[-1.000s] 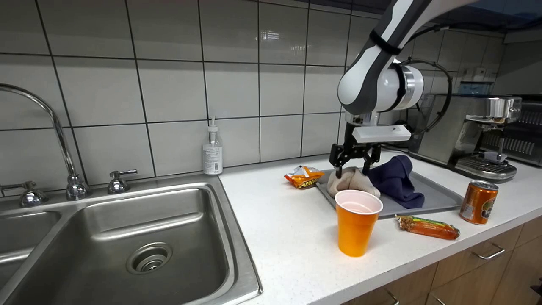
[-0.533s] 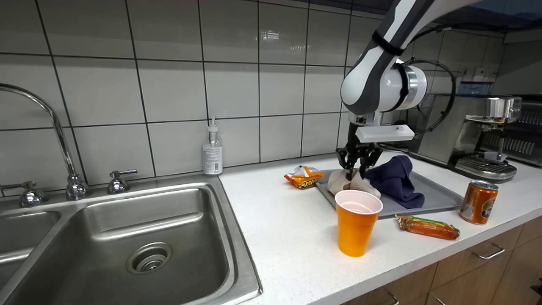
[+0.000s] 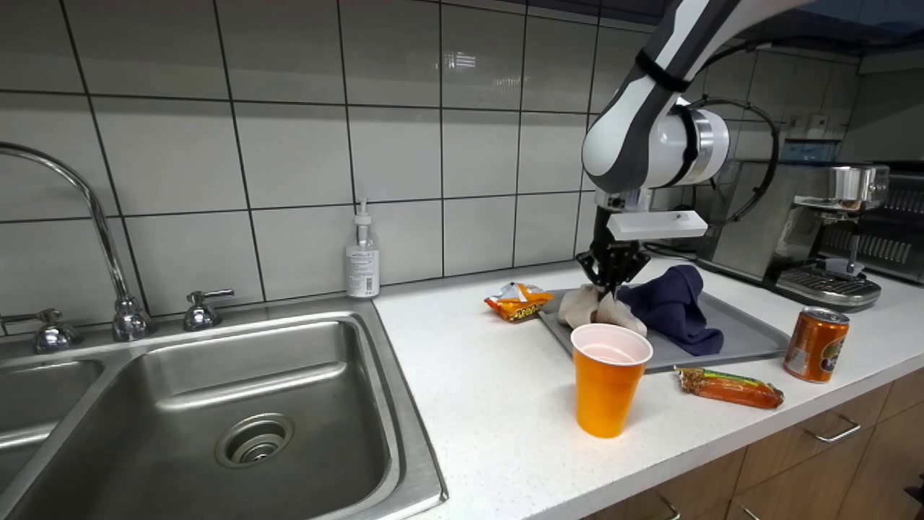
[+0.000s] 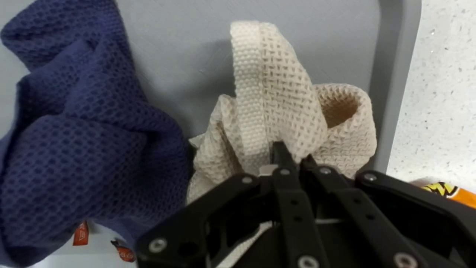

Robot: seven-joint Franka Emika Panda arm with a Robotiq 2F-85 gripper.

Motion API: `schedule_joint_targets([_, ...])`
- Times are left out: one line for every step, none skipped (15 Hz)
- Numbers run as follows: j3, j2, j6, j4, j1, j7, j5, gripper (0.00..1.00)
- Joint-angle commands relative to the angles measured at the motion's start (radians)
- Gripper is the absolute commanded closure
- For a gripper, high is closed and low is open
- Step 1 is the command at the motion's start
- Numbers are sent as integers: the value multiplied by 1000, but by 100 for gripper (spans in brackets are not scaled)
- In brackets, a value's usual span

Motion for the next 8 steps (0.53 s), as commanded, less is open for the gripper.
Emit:
schedule_joint_targets([12,-57,-18,-23,-1,5,5,98])
schedule_joint_targets([12,-67,-16,-29,2,7,3,98])
schedule_joint_targets([13,-76,-14,-34,5,9,1,98])
schedule_joint_targets([13,-88,-13,-41,10,12,-2,98])
schedule_joint_targets([14,-99,-11,-48,14,14,-4,98])
schedule_joint_targets([15,-114,-8,-57,20,17,-7,98])
schedule_joint_targets([16,-128,-7,-65,26,20,-8,98])
schedule_joint_targets([18,-143,-7,-73,33,23,-9,98])
